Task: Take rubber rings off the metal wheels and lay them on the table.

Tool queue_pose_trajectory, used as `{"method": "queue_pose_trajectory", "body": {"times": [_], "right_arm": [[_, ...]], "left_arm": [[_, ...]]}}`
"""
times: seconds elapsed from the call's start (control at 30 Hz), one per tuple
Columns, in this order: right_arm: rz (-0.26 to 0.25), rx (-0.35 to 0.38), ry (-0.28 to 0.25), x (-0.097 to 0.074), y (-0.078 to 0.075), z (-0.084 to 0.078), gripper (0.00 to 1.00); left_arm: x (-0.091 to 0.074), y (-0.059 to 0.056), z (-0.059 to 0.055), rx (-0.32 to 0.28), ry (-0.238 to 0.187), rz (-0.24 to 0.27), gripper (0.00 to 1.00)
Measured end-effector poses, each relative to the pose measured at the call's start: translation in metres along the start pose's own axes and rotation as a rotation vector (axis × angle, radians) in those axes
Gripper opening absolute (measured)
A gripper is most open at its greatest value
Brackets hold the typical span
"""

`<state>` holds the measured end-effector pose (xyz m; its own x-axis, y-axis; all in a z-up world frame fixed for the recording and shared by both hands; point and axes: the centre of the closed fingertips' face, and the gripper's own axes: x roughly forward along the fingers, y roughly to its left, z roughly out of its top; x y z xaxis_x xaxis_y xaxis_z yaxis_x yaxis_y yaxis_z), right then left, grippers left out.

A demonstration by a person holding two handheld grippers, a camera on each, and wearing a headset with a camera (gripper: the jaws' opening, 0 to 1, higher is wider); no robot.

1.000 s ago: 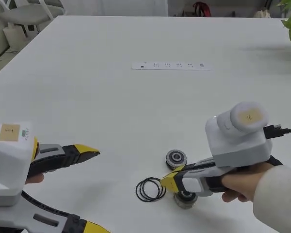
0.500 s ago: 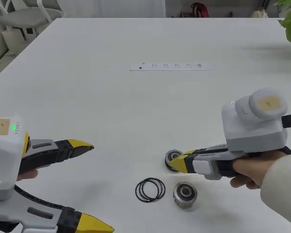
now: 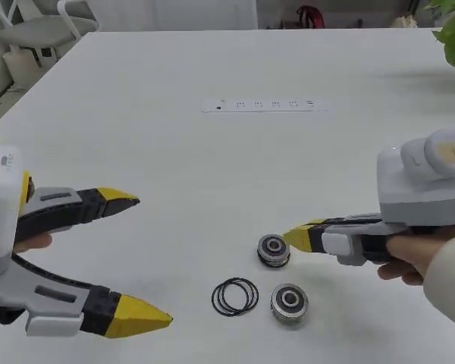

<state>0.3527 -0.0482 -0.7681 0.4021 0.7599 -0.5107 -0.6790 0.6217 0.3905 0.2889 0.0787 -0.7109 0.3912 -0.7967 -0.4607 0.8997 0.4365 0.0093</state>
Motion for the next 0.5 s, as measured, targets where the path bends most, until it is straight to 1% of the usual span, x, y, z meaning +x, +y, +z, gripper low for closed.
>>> {"method": "queue_pose_trajectory", "body": {"times": [0.07,0.13,0.23,0.33,0.37,0.4,0.5], "right_arm": [[-0.005,-0.005,0.004,0.000,-0.001,-0.001,0.04],[-0.007,-0.013,0.009,0.000,-0.002,-0.003,0.05],[-0.012,-0.019,0.017,0.000,-0.004,-0.006,0.07],[-0.026,-0.020,0.022,0.000,-0.008,-0.008,0.09],[-0.028,-0.020,0.023,0.000,-0.008,-0.009,0.09],[-0.031,-0.022,0.023,0.000,-0.010,-0.009,0.10],[-0.031,-0.023,0.028,0.000,-0.011,-0.011,0.12]], "left_arm": [[0.002,0.004,0.007,0.005,-0.011,-0.004,0.92],[0.004,0.008,0.015,0.030,-0.016,-0.003,0.91],[0.009,0.014,0.026,0.047,-0.029,-0.004,0.90],[0.015,0.017,0.035,0.059,-0.051,-0.010,0.88],[0.015,0.017,0.036,0.059,-0.053,-0.012,0.88],[0.019,0.019,0.039,0.058,-0.063,-0.019,0.87],[0.024,0.020,0.043,0.068,-0.065,-0.029,0.86]]}}
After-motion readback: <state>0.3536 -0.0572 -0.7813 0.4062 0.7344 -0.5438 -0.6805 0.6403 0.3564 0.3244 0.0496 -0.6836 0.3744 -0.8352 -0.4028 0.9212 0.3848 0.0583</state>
